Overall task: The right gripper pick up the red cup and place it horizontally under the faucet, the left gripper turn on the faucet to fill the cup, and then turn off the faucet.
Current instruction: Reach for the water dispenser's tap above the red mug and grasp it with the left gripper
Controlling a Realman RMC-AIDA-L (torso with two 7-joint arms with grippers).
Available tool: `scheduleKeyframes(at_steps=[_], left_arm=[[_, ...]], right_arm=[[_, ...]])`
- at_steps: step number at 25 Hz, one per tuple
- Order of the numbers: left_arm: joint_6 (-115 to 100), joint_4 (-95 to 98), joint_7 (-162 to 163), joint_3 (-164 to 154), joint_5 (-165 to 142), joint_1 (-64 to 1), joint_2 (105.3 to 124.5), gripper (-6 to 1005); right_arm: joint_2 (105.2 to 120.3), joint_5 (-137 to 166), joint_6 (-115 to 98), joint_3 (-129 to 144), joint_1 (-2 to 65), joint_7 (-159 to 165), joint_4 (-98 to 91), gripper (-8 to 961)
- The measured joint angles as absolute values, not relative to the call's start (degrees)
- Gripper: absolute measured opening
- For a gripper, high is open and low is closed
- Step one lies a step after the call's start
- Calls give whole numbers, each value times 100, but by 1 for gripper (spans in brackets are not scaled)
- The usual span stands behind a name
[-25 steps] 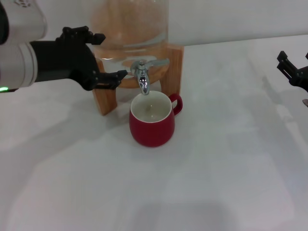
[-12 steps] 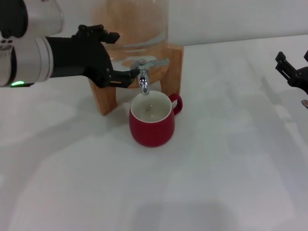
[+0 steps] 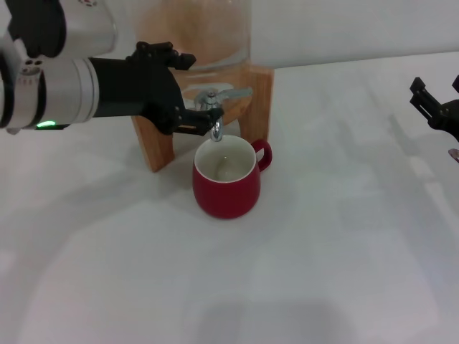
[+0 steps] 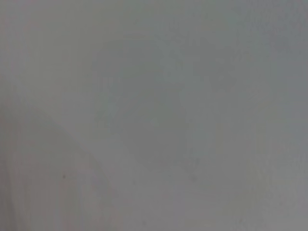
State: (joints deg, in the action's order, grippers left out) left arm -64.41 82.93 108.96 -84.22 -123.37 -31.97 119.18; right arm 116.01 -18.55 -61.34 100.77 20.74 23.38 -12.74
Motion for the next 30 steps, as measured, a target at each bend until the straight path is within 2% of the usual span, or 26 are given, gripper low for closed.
scheduleKeyframes(at_steps=[30], left_arm=[[-6200, 7510, 10432, -8526, -12163, -3774, 11927, 881]], right_arm=[[11601, -1855, -6144, 10159, 2042, 2332, -1274, 845]])
